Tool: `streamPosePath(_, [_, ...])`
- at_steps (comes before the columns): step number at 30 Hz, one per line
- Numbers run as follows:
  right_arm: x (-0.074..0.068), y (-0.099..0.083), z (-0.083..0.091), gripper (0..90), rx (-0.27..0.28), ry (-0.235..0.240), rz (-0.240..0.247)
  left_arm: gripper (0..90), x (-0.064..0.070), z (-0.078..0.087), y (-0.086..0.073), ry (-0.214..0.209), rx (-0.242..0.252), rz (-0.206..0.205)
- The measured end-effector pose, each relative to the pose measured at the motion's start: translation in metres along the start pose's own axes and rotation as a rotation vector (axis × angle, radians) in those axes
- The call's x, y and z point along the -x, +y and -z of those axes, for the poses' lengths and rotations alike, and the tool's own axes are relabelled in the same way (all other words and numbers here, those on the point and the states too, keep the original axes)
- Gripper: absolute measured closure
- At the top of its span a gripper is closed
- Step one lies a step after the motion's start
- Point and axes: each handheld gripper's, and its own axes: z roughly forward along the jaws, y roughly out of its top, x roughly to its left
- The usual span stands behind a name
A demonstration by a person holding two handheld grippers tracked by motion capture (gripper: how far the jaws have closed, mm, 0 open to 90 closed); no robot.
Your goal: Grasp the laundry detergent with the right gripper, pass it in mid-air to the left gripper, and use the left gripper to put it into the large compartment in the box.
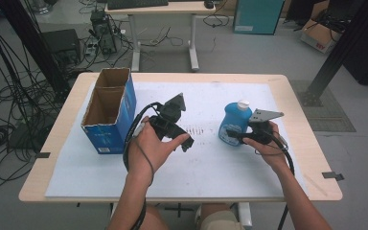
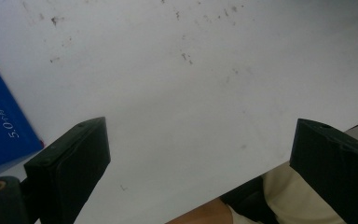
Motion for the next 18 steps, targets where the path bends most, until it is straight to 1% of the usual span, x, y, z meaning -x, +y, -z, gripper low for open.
streamPosePath(1, [-0.0003, -0.0002, 0.0006, 41.8, -0.006, 0.003, -0.004, 5.3, 0.0003, 0.0, -0.0001, -0.001, 0.001, 0.003])
streamPosePath(2, [0.0003, -0.0001, 0.0003, 41.8, -0.003, 0.002, 0.004, 5.3, 0.0002, 0.0001, 0.0, -0.001, 0.001, 0.003])
streamPosePath(4, [-0.0005, 0.0, 0.0003, 42.1, -0.004, -0.001, -0.007, 5.3, 0.0, 0.0005, 0.0, 0.001, 0.002, 0.002])
streamPosePath(10, [0.0005, 0.0, 0.0003, 42.6, -0.002, 0.002, 0.003, 5.2, 0.0, 0.0012, -0.0008, 0.001, 0.002, 0.003])
streamPosePath(18, [0.0, -0.0001, 0.0006, 42.9, -0.005, 0.002, -0.005, 5.3, -0.0005, 0.0016, -0.0021, 0.002, 0.0, 0.005])
